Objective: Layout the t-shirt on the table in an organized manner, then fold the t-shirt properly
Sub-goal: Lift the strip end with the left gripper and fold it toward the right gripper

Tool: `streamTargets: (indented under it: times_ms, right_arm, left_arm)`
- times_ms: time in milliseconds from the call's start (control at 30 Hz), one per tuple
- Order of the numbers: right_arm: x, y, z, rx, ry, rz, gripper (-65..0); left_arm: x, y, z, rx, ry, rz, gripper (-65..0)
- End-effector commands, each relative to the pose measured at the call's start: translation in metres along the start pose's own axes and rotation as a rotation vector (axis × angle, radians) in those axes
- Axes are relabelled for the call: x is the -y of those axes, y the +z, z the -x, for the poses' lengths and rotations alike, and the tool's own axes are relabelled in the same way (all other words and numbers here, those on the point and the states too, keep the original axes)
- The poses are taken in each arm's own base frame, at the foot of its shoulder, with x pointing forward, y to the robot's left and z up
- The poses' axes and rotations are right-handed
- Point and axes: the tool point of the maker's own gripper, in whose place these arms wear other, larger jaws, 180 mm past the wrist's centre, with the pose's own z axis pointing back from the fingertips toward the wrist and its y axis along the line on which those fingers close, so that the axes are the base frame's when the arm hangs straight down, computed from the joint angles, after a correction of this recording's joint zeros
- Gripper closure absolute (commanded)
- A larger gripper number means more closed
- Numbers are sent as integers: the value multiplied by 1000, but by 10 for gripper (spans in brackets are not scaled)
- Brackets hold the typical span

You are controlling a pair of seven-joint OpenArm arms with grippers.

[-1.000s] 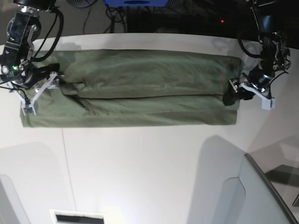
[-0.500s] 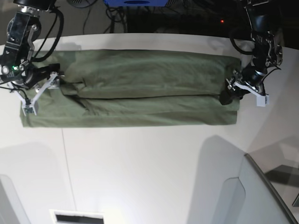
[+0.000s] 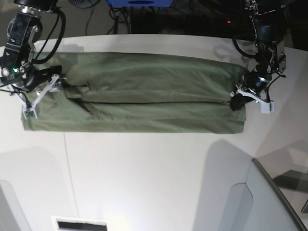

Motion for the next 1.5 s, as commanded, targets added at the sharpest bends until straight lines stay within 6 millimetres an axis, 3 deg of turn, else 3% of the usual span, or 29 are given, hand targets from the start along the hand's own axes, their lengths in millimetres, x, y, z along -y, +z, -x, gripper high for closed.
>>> streamTargets:
  times_ms: [0,133,300,367,467,633,733,967,1133,1233,1467]
  right_arm:
    - [4,4,-10,35,7,9,-495]
    - [4,5,-6,30,8,12,-495]
    - [4,5,-6,30,8,12,-495]
    - [4,5,-6,30,8,12,-495]
    - [4,5,-6,30,8,12,-495]
    - [4,5,-7,32,8,12,-495]
    - [4,5,-7,32,8,12,-495]
    - [4,5,-6,30,10,11,-495]
    - [5,5,-6,30,10,13,-495]
    - [5,5,-7,32,10,13,-495]
    - [5,5,-8,33,10,12,-495]
  left_arm:
    - [-9,4,-11,22,-16,-26,0]
    - [-37,15,-34,51,-50,-117,0]
    - [-44,38,-84,126,-192,-164,0]
    - [-41,48,-101,159,-250,-205,0]
    - [-20,63,-114,189,-376,-218,0]
    - [40,47,-73,58,-565,-198,0]
    - [73,32,-44,16,-592,-171,0]
    - [142,-2,-3,-30,-646,-62,0]
    - [168,-16,23,-78,-666,-4,0]
    - [186,-22,24,-71,-674,35,0]
    - [198,-37,46,-119,-677,48,0]
